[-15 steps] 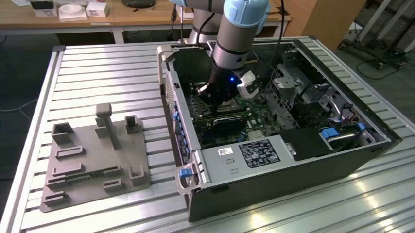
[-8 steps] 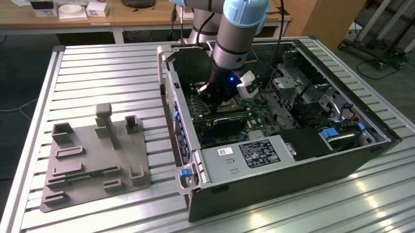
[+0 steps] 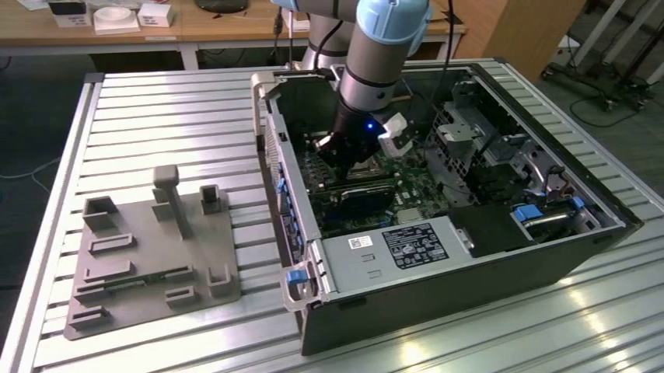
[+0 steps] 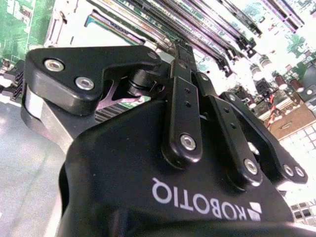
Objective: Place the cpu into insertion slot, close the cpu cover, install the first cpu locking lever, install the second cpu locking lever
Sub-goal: 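Install the second cpu locking lever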
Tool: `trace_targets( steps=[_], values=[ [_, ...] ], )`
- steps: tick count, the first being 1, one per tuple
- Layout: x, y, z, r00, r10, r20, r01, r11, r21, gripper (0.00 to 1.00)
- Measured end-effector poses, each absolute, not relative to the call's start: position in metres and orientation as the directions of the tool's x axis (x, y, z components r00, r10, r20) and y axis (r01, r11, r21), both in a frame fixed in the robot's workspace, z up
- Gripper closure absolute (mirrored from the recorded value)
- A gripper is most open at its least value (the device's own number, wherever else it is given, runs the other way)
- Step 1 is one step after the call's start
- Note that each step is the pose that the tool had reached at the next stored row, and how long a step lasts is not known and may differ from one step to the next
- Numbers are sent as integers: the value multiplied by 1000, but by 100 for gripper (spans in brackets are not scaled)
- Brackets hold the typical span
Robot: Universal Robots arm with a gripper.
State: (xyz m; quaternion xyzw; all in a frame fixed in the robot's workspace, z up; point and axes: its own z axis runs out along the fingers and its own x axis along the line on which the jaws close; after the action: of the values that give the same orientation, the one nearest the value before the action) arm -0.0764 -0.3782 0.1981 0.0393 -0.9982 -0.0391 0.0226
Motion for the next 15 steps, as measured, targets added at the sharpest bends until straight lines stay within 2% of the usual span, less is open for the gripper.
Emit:
trace_targets(
  steps=[15],
  values=[
    [-76, -376, 196, -996, -80, 44, -77, 995, 63, 89]
  ],
)
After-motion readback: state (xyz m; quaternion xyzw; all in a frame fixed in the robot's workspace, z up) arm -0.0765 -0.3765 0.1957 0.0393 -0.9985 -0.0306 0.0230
